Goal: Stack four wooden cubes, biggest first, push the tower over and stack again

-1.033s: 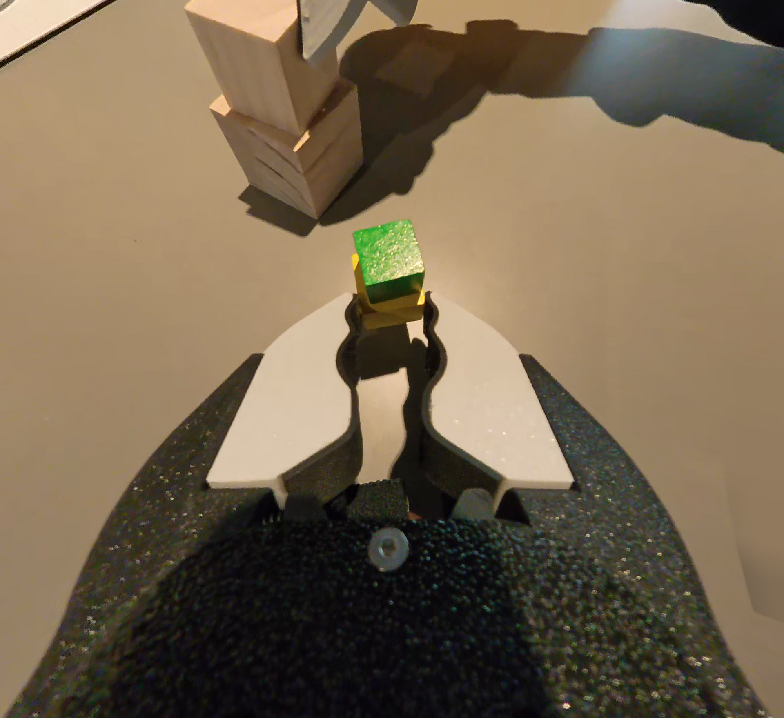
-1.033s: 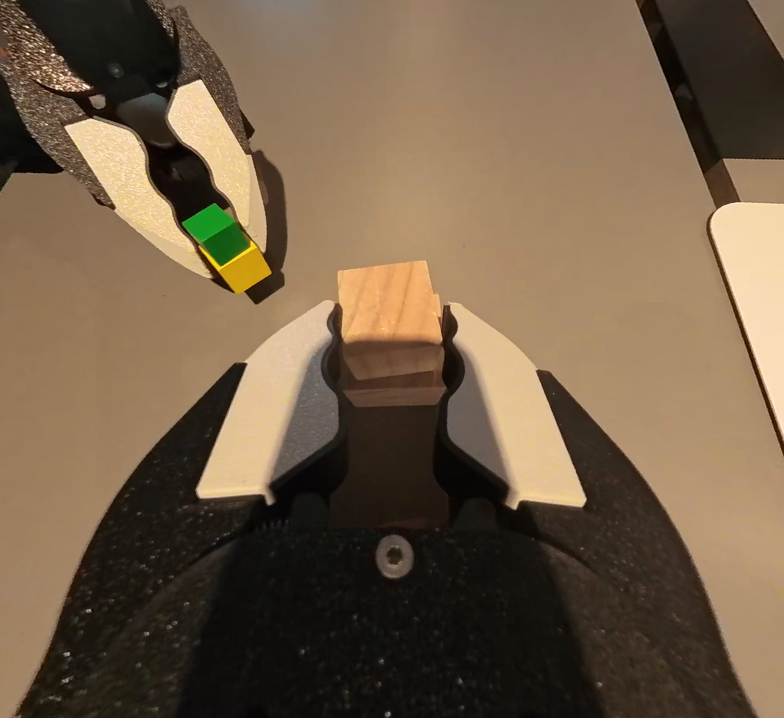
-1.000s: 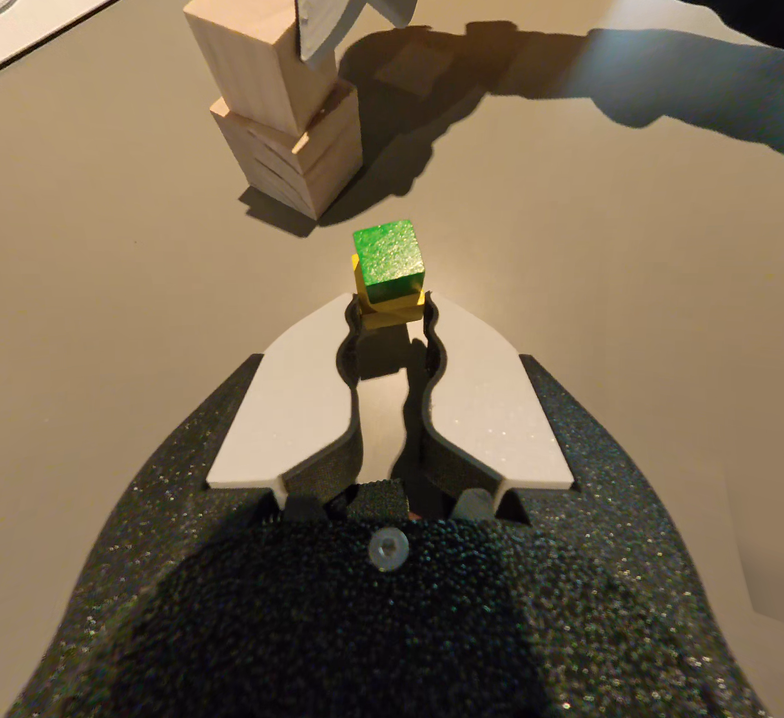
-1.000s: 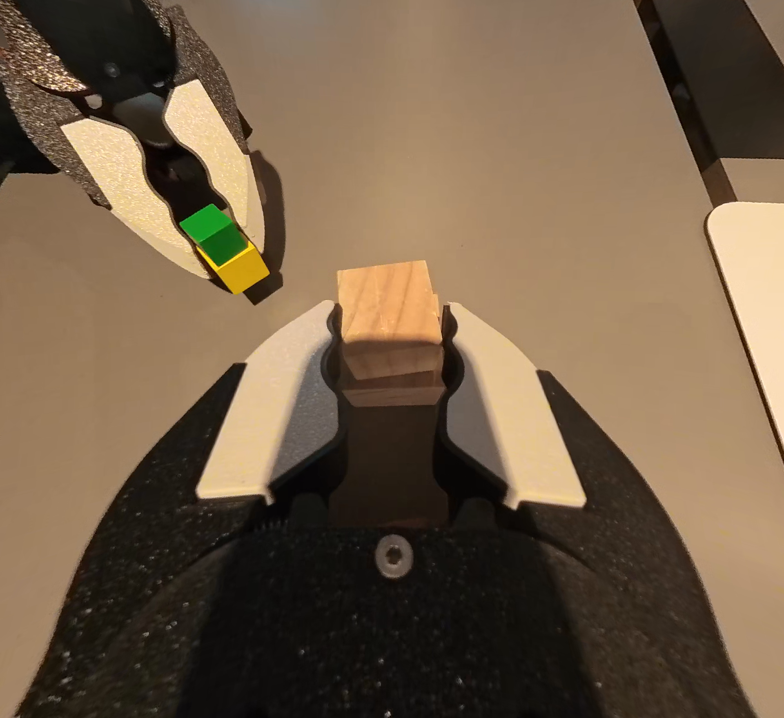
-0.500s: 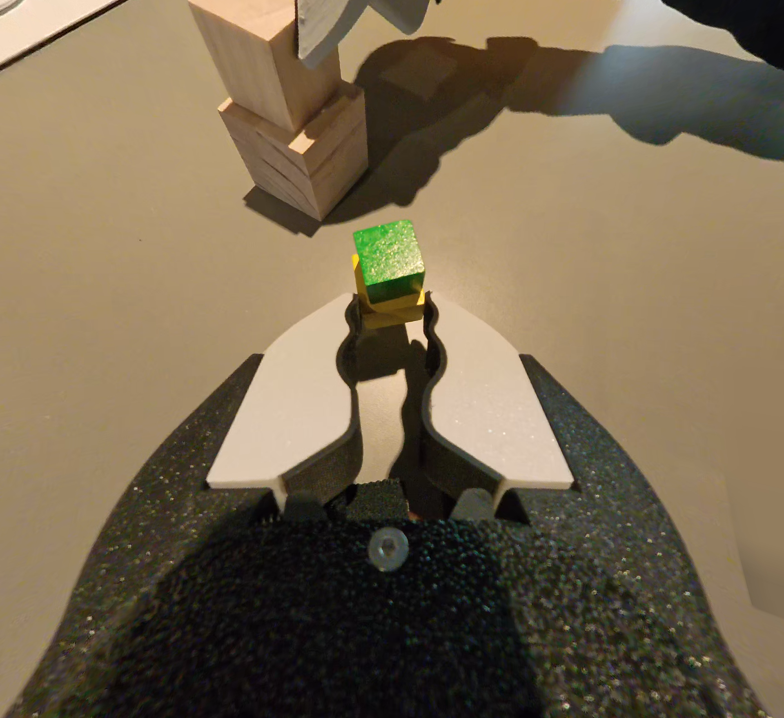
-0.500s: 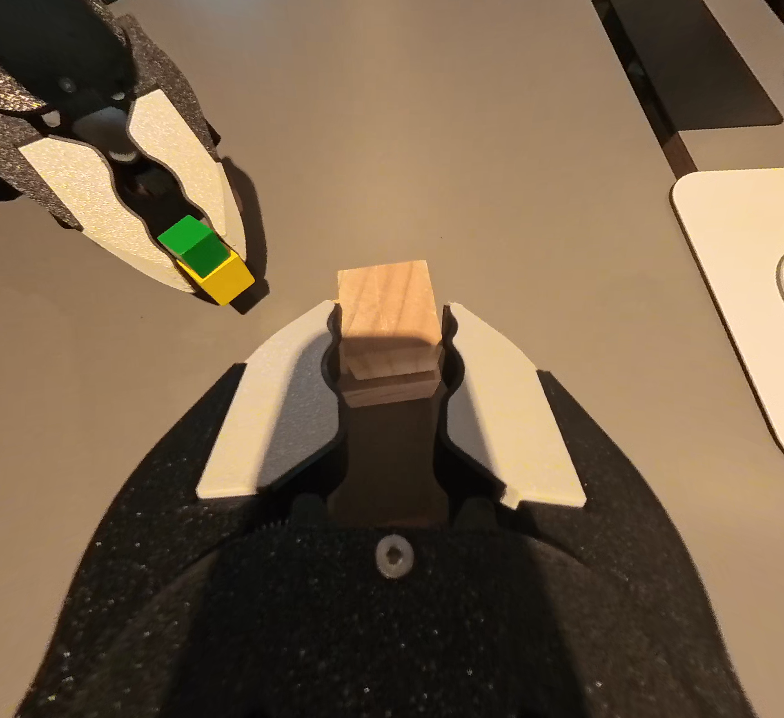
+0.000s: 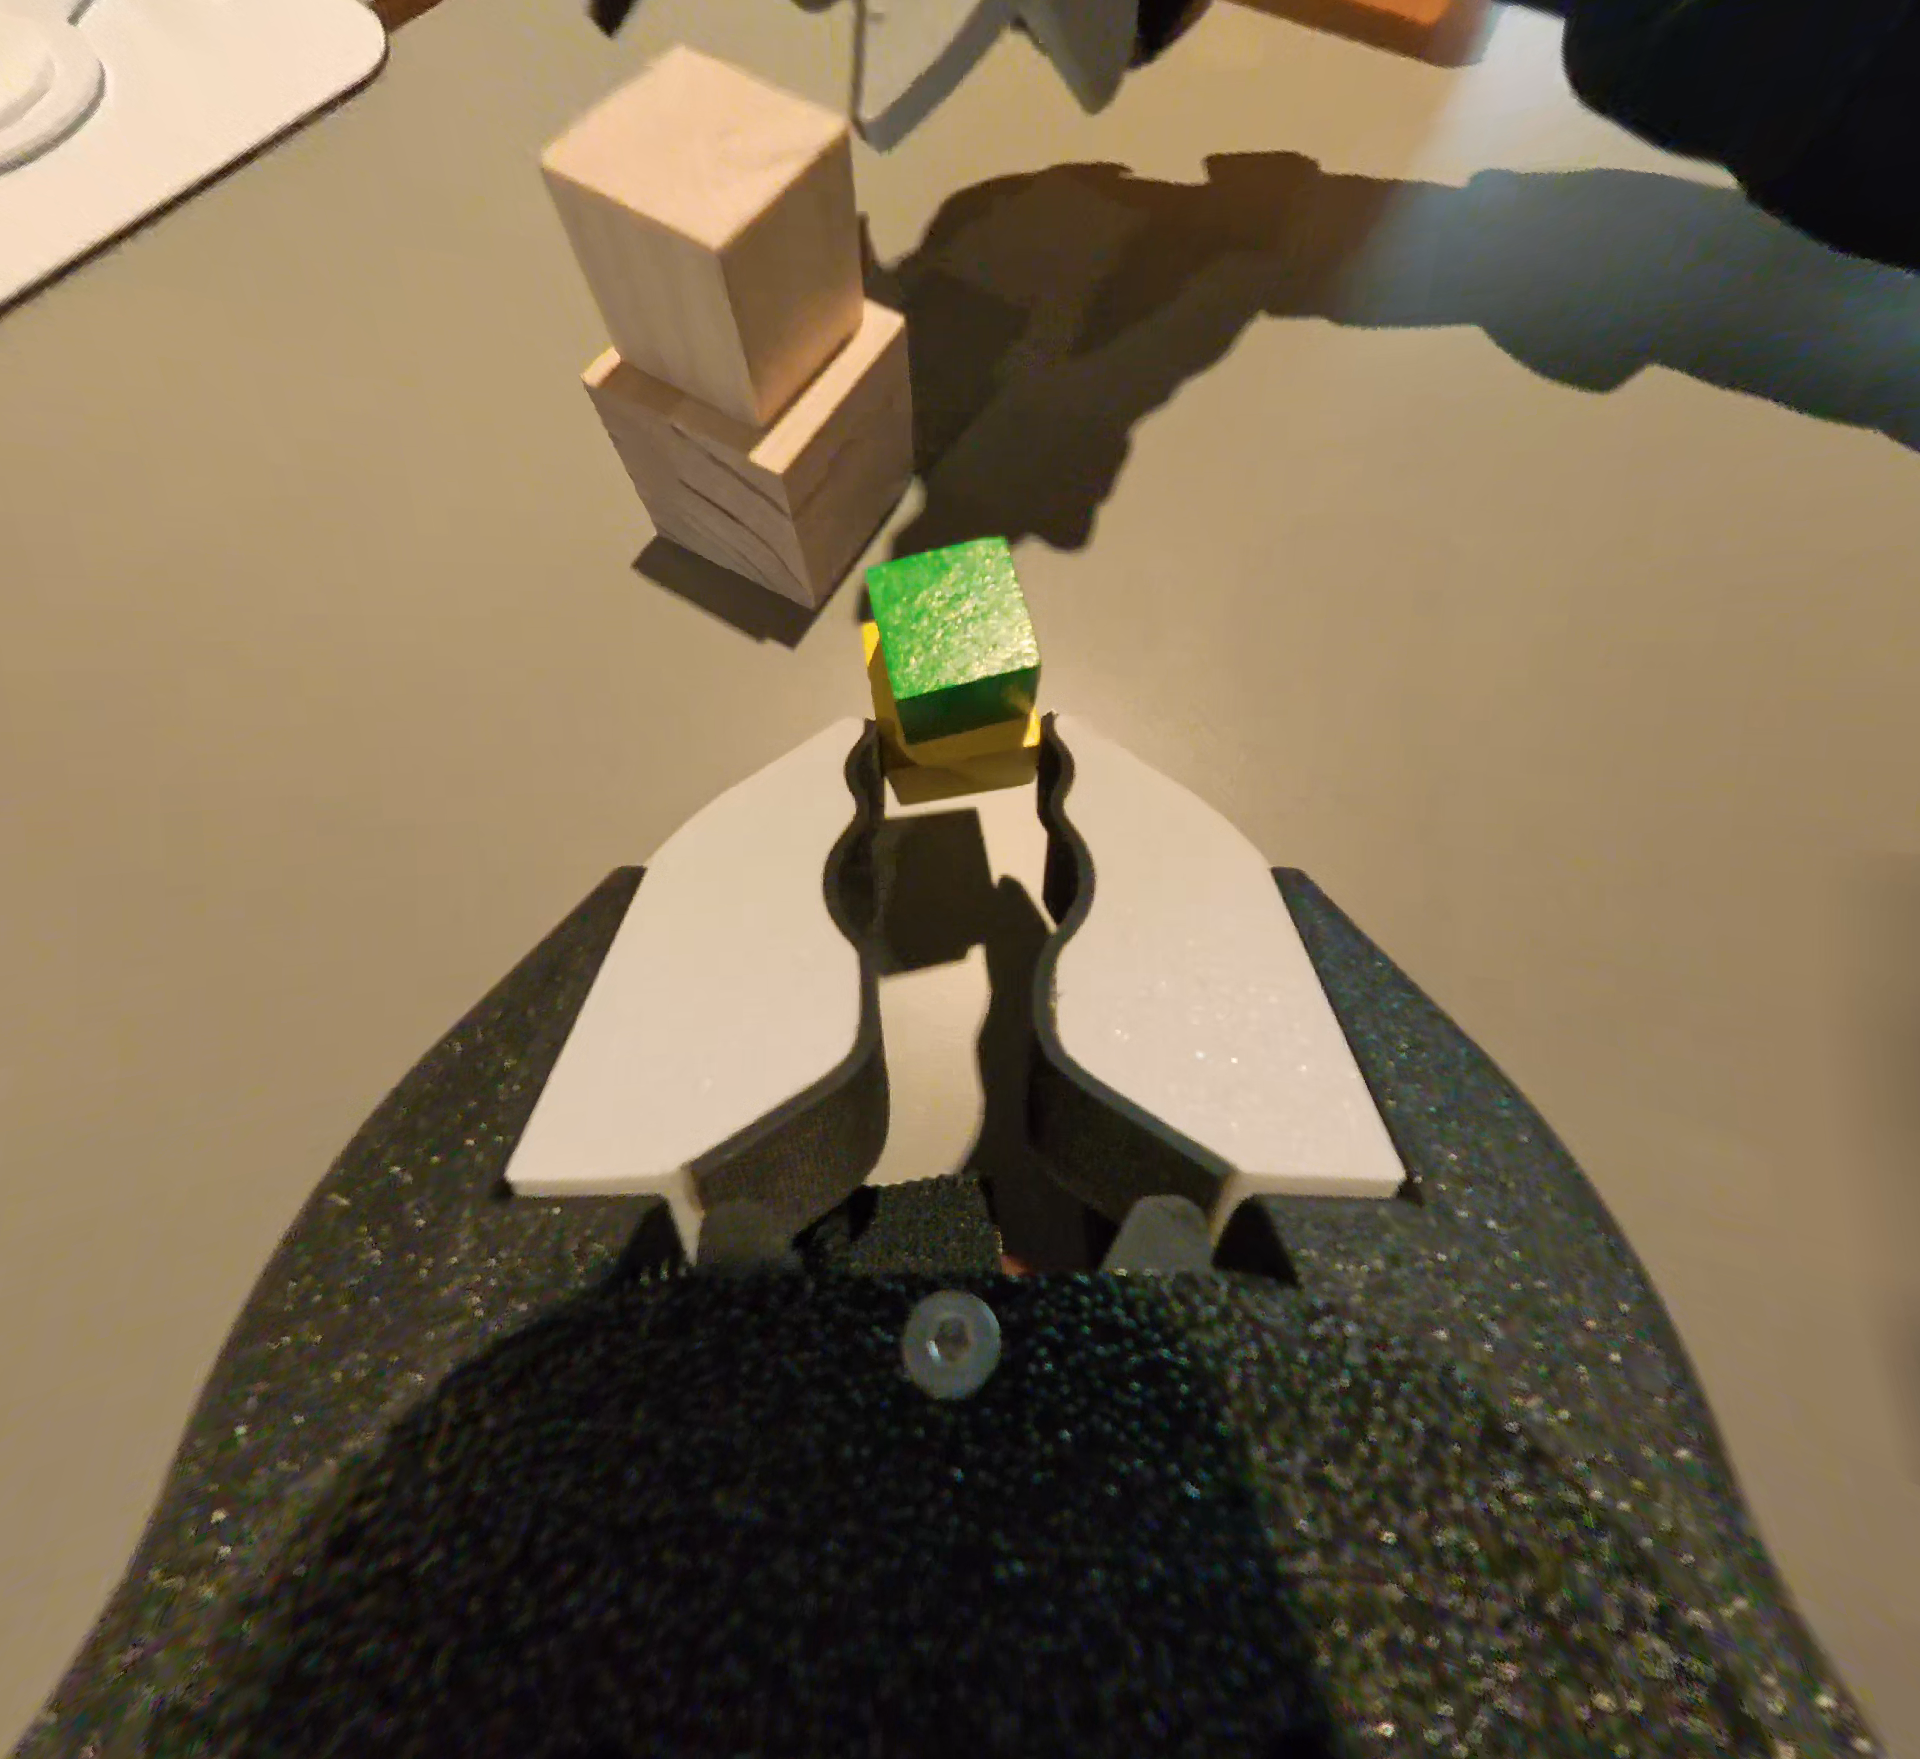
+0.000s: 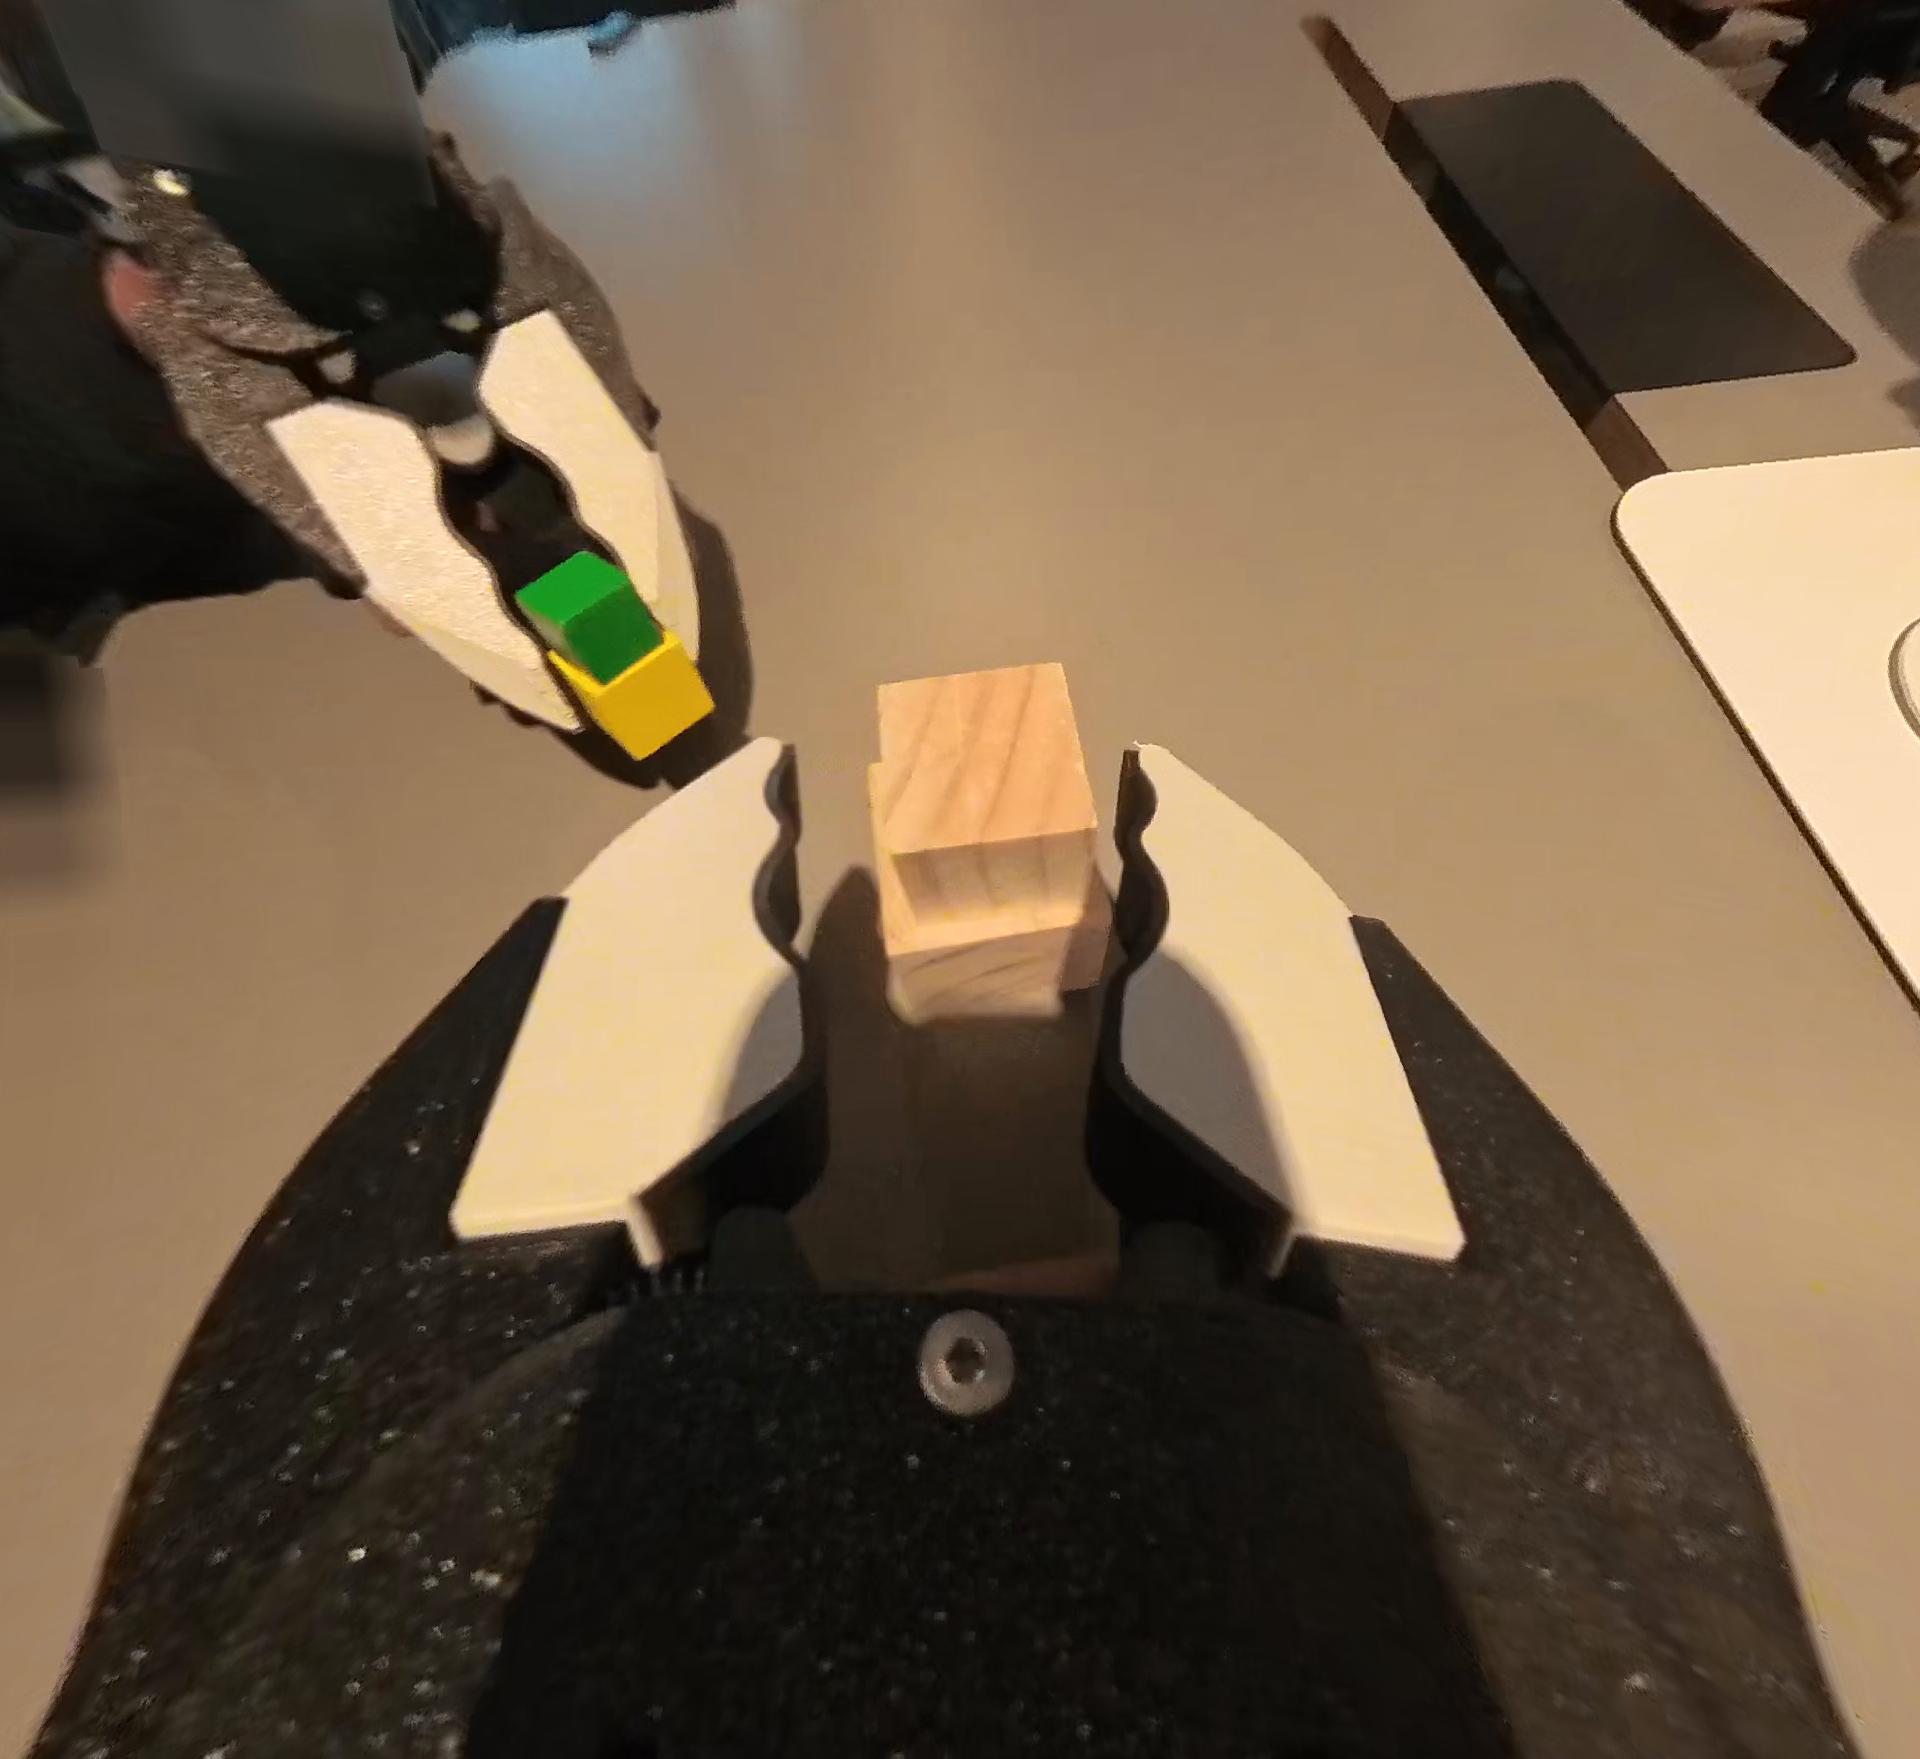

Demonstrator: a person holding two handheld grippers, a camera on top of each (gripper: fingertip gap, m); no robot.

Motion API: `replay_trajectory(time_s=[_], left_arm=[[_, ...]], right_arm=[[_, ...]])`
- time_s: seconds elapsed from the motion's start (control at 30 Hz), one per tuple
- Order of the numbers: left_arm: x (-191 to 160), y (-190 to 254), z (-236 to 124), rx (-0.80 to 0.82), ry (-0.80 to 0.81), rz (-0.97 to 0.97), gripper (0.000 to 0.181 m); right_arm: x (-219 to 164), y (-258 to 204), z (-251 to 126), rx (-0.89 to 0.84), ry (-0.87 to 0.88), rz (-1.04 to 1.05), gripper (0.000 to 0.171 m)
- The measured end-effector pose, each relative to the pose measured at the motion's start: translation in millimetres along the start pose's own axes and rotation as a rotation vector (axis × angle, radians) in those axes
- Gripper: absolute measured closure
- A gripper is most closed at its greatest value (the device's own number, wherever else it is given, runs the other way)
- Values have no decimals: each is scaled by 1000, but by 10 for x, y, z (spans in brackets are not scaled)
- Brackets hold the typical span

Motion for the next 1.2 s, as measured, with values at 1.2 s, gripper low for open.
replay_trajectory(time_s=[1.2], left_arm=[[991, -675, 570, -503, -179, 395, 154]], right_arm=[[-705, -568, -421, -46, 137, 166, 122]])
Point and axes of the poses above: each gripper's, where its closed fingertips meet, z out along the fingers, x out of its top, y = z × x across the jaws, the point moved 5 cm from there along -z, back along the fingers, and after that the axes turned 3 degrees about y, right-handed, at the moved point
